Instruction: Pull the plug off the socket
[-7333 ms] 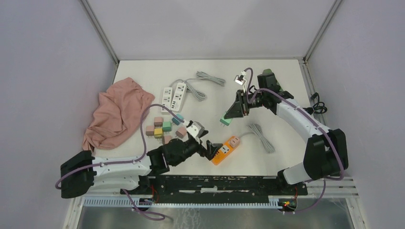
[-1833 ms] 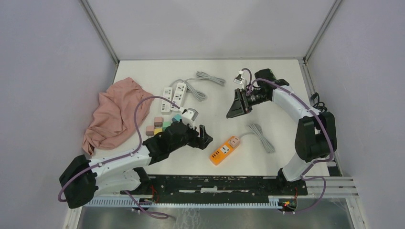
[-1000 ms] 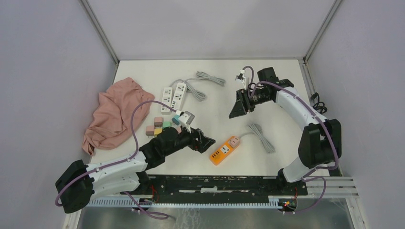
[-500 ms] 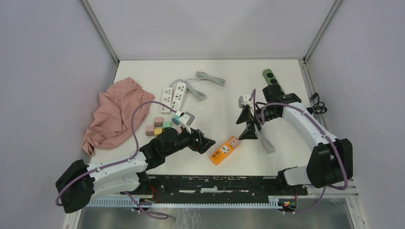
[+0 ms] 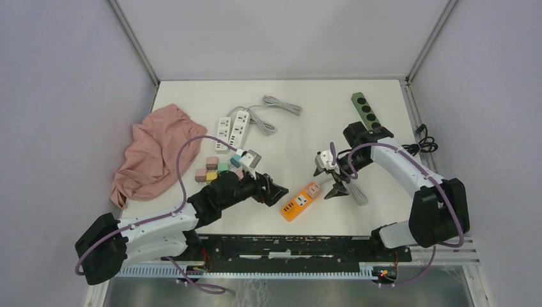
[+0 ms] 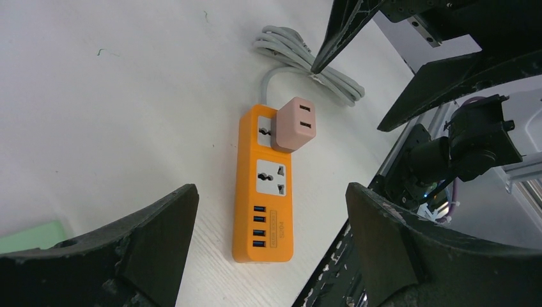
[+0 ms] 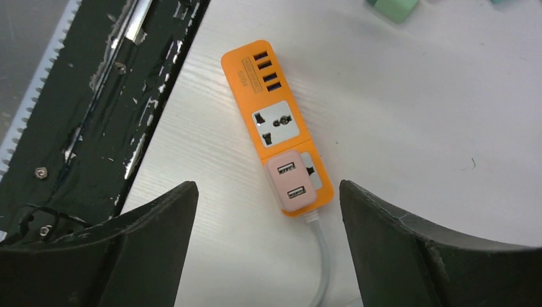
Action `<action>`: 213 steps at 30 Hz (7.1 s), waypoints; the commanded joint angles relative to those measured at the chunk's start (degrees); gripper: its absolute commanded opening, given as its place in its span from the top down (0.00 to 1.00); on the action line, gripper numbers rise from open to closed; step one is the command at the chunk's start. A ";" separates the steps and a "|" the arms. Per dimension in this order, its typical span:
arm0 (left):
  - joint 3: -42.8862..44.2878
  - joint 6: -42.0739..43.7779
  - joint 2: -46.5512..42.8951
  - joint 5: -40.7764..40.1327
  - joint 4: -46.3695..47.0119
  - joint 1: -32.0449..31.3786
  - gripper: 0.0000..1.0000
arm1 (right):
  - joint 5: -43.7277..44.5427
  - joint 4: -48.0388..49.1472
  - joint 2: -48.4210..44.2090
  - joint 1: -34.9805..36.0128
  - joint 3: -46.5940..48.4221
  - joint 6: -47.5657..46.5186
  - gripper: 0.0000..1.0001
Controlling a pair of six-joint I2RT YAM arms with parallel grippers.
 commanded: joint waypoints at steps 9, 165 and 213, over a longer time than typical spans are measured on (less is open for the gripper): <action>-0.28 2.71 1.36 -0.46 3.45 0.15 0.08 | 16.61 17.10 1.25 10.26 -3.19 13.60 0.24; 3.75 20.17 33.33 -5.03 19.83 -10.95 0.30 | 2.31 4.24 2.75 6.57 4.86 11.99 1.00; 18.72 1.01 11.20 -21.79 -15.43 -8.85 0.04 | -6.93 37.33 12.14 -0.59 7.37 95.90 1.00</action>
